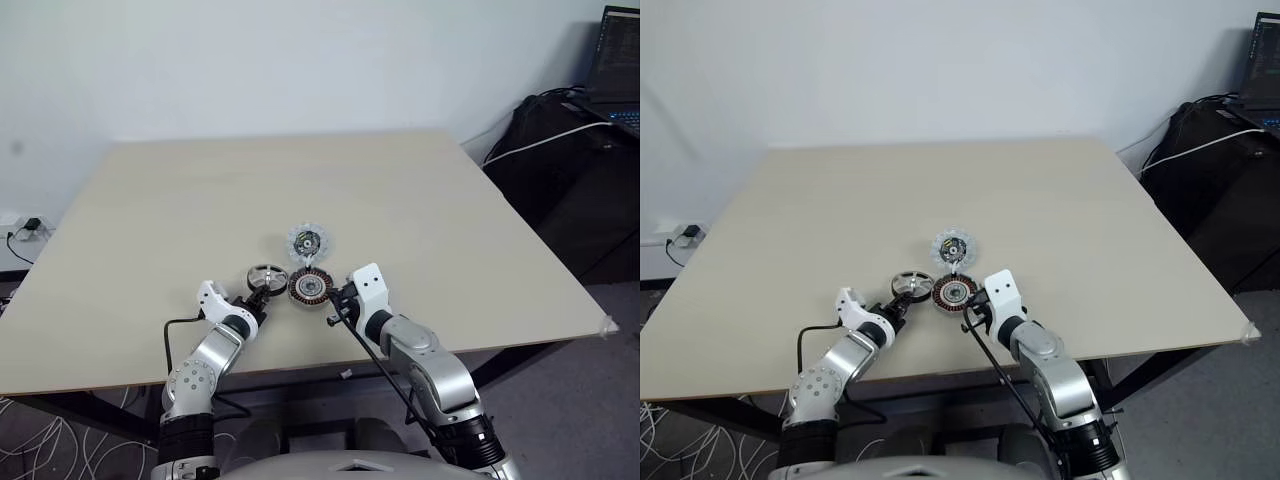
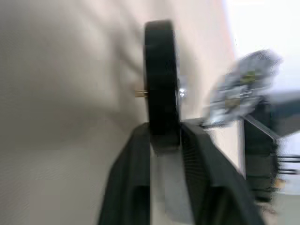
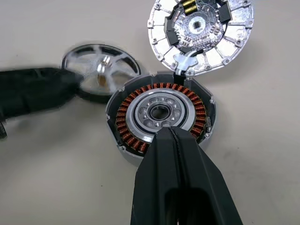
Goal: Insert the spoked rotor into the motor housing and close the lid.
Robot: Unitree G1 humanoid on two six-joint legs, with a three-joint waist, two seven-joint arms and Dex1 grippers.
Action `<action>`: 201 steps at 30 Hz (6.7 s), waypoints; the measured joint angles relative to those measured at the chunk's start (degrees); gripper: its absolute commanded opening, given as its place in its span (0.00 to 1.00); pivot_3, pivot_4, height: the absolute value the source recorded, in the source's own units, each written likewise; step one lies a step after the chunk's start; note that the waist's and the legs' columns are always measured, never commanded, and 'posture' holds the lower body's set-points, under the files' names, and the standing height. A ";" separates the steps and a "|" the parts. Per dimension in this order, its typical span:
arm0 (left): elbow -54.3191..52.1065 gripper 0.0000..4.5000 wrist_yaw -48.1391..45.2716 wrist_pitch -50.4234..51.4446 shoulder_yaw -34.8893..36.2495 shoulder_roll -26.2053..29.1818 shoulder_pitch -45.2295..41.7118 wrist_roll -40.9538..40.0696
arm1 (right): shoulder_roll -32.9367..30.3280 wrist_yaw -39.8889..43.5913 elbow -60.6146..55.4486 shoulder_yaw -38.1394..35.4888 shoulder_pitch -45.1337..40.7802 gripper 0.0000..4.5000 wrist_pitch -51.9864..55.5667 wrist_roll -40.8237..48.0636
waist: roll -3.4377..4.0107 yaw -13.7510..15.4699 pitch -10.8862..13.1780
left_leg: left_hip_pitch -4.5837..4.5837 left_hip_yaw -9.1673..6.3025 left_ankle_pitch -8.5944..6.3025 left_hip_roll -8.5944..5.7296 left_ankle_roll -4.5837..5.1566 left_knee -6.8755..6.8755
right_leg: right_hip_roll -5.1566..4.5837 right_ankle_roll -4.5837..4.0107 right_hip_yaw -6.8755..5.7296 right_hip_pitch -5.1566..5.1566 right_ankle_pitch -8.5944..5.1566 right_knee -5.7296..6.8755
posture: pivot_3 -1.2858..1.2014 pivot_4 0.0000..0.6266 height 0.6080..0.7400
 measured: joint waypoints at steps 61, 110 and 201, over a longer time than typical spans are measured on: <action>6.60 0.09 -20.58 9.73 -3.56 0.43 0.28 -3.28 | -0.68 -0.10 -1.95 -0.61 1.76 0.00 0.26 -0.04 | -0.17 -0.08 0.11 | -0.10 0.01 -0.01 0.02 0.03 -0.04 | 0.00 -0.05 0.01 -0.10 -0.02 -0.06 | 0.52 0.00 1.00; -9.49 0.23 -26.19 -18.37 -14.29 8.92 13.23 31.17 | 0.50 0.08 2.81 -0.30 -2.60 0.00 -0.90 -0.41 | -0.07 -0.11 0.22 | -0.09 0.05 -0.05 0.03 -0.09 -0.14 | -0.01 -0.08 0.05 -0.17 -0.03 -0.07 | 0.52 0.00 1.00; 0.12 0.00 -32.86 -39.94 -22.56 9.02 15.37 51.62 | -12.68 47.89 36.25 27.25 -40.41 0.02 -19.89 -26.28 | 0.73 -0.10 -0.15 | 0.02 -0.01 0.12 -0.02 0.16 -0.10 | -0.01 -0.11 -0.05 -0.11 0.36 0.06 | 0.52 0.00 1.00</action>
